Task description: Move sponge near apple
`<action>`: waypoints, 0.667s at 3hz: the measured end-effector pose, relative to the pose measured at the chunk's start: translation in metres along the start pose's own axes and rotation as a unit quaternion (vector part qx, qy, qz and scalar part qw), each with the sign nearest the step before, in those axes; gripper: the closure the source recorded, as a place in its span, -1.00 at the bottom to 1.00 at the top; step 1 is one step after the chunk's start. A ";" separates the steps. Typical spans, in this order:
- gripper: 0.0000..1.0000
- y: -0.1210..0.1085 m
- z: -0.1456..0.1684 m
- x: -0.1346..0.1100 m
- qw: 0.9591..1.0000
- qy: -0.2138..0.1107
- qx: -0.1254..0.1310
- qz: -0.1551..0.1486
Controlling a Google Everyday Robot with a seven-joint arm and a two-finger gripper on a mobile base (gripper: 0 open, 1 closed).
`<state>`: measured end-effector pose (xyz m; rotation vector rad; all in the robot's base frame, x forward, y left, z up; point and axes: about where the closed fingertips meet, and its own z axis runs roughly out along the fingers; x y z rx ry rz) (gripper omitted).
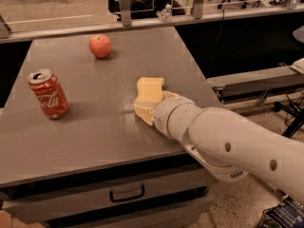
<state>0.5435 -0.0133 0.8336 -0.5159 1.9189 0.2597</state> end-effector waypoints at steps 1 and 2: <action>0.46 0.001 -0.001 -0.025 1.000 -0.020 0.008 -0.008; 0.91 0.007 0.009 -0.053 0.999 -0.043 -0.006 -0.026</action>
Offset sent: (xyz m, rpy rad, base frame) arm 0.0492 0.0457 0.0642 0.0136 -0.1589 0.1418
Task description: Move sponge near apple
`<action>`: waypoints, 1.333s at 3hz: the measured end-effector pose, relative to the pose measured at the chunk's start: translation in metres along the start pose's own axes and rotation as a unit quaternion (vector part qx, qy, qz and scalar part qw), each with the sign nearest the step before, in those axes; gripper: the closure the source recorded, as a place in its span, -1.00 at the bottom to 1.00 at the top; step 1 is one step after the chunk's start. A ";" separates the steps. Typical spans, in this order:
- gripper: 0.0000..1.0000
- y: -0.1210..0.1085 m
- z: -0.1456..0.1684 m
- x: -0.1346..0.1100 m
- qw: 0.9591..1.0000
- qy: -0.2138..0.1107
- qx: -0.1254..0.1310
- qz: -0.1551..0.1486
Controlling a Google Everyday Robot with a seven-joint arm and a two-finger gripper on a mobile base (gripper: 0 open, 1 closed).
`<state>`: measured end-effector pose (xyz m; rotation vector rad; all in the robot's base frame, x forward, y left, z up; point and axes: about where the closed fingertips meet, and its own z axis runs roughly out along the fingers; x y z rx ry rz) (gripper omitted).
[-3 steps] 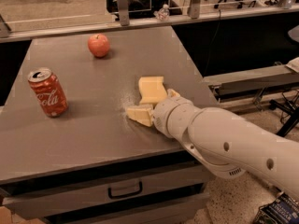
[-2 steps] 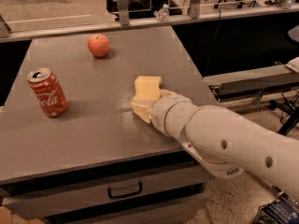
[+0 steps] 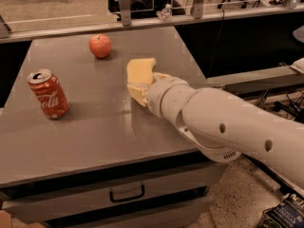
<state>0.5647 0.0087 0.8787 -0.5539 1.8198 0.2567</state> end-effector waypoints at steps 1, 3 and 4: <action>1.00 0.008 0.027 -0.001 0.999 0.000 -0.046 -0.013; 1.00 0.009 0.091 0.005 0.993 -0.003 -0.112 -0.021; 1.00 0.002 0.111 -0.006 0.993 -0.022 -0.116 -0.020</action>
Offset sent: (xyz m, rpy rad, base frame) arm 0.0836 0.0554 -0.0586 0.0057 0.0957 0.3002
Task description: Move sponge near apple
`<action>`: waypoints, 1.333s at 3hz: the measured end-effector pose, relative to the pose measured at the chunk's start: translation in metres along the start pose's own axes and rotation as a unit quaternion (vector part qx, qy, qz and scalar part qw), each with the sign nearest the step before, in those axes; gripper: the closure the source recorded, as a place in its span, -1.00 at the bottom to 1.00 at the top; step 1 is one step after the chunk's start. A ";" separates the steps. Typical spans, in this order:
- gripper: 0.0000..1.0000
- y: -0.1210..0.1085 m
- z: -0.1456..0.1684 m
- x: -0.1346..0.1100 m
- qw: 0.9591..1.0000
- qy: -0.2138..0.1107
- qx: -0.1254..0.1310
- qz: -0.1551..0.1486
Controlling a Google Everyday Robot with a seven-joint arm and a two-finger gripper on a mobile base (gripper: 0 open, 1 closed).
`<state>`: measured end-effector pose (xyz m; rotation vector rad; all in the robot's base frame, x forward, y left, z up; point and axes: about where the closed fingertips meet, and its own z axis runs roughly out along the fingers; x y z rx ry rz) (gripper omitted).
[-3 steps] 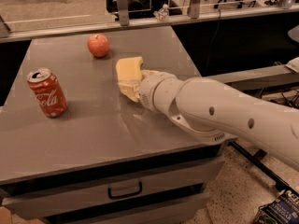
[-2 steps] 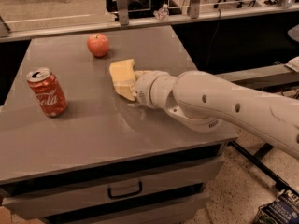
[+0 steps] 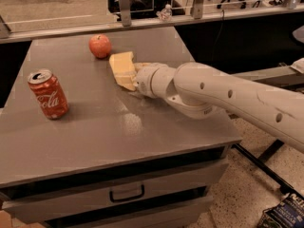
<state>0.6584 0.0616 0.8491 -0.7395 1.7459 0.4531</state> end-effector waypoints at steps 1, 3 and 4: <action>1.00 -0.009 0.015 -0.007 1.000 -0.013 -0.003 0.000; 0.03 -0.015 0.043 -0.008 1.000 -0.006 -0.002 0.006; -0.43 -0.016 0.048 -0.010 1.000 -0.004 0.000 0.005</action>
Offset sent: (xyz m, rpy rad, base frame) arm 0.0515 0.0139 -0.0066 0.0235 0.0096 -0.0095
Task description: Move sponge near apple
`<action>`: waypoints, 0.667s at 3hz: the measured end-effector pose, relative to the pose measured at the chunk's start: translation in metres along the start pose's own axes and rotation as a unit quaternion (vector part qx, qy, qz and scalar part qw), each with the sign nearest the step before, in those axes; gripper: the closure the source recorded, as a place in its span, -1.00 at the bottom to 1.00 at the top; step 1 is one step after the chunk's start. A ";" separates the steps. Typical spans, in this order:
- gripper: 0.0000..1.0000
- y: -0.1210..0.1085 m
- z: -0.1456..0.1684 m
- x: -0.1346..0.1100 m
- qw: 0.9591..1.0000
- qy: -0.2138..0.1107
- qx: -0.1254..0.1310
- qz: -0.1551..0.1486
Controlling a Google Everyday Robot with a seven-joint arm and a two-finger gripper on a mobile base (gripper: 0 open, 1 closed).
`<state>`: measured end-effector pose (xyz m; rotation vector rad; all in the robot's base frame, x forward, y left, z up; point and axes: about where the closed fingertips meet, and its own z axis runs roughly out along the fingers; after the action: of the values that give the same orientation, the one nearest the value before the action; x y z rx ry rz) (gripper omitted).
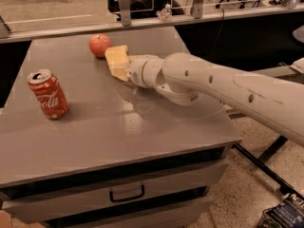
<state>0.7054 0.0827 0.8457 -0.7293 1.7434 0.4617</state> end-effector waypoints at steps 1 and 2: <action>-0.88 -0.002 0.000 -0.001 1.000 0.005 0.006 -0.003; -1.00 -0.004 -0.003 -0.004 1.000 0.008 0.009 -0.002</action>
Offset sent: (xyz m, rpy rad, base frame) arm 0.0028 -0.0079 0.0043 -0.0356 0.0071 -0.0258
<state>0.7065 0.0791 0.8504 -0.7246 1.7578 0.4382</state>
